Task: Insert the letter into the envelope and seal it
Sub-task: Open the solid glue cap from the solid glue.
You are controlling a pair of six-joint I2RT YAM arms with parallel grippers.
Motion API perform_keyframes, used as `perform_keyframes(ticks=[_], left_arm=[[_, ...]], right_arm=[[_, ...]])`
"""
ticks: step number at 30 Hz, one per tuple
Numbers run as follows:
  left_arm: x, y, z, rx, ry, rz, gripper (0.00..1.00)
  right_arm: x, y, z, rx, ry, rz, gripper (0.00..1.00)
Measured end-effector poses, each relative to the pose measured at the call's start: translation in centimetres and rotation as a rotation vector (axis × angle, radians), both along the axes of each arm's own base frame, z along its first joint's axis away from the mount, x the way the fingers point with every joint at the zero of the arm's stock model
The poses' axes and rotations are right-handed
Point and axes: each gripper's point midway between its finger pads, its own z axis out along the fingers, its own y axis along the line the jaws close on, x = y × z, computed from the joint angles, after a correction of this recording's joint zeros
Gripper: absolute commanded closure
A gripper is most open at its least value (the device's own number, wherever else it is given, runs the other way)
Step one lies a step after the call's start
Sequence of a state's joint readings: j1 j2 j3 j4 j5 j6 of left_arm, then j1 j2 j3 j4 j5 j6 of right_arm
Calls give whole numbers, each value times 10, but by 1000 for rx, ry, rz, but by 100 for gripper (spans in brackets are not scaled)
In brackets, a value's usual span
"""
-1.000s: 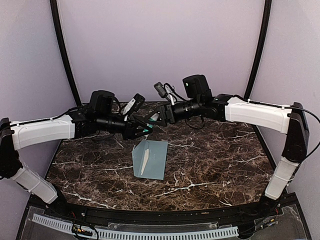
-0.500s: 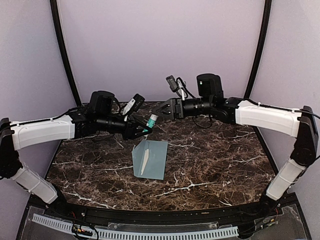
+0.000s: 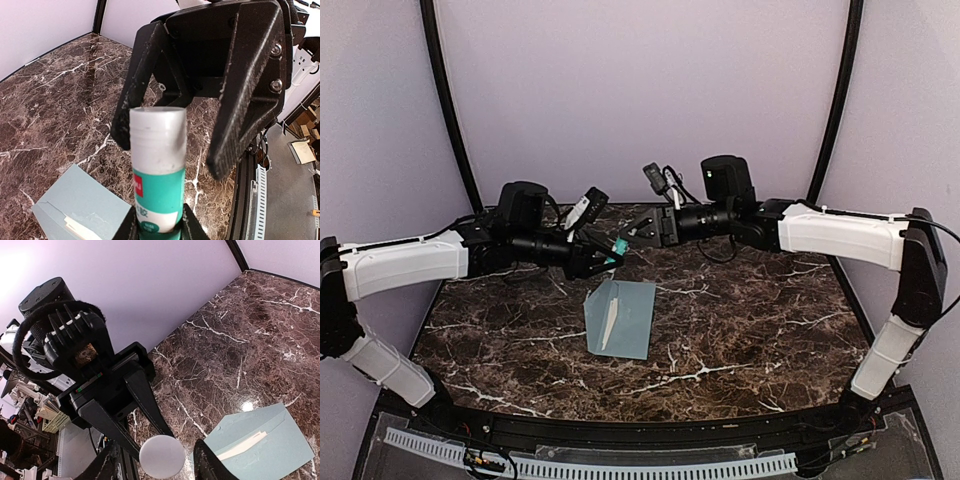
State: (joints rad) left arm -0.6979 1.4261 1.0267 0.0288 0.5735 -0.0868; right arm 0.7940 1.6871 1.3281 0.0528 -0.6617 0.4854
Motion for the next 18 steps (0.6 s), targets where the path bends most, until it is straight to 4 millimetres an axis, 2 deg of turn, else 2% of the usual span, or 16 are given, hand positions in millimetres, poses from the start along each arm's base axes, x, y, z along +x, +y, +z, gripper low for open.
perform_keyframes(ticks=[14, 18], left_arm=[[0, 0, 0, -1, 1, -1, 100], [0, 0, 1, -2, 0, -1, 100]], right_arm=[[2, 2, 2, 14, 16, -11, 84], [3, 2, 3, 17, 15, -13, 86]])
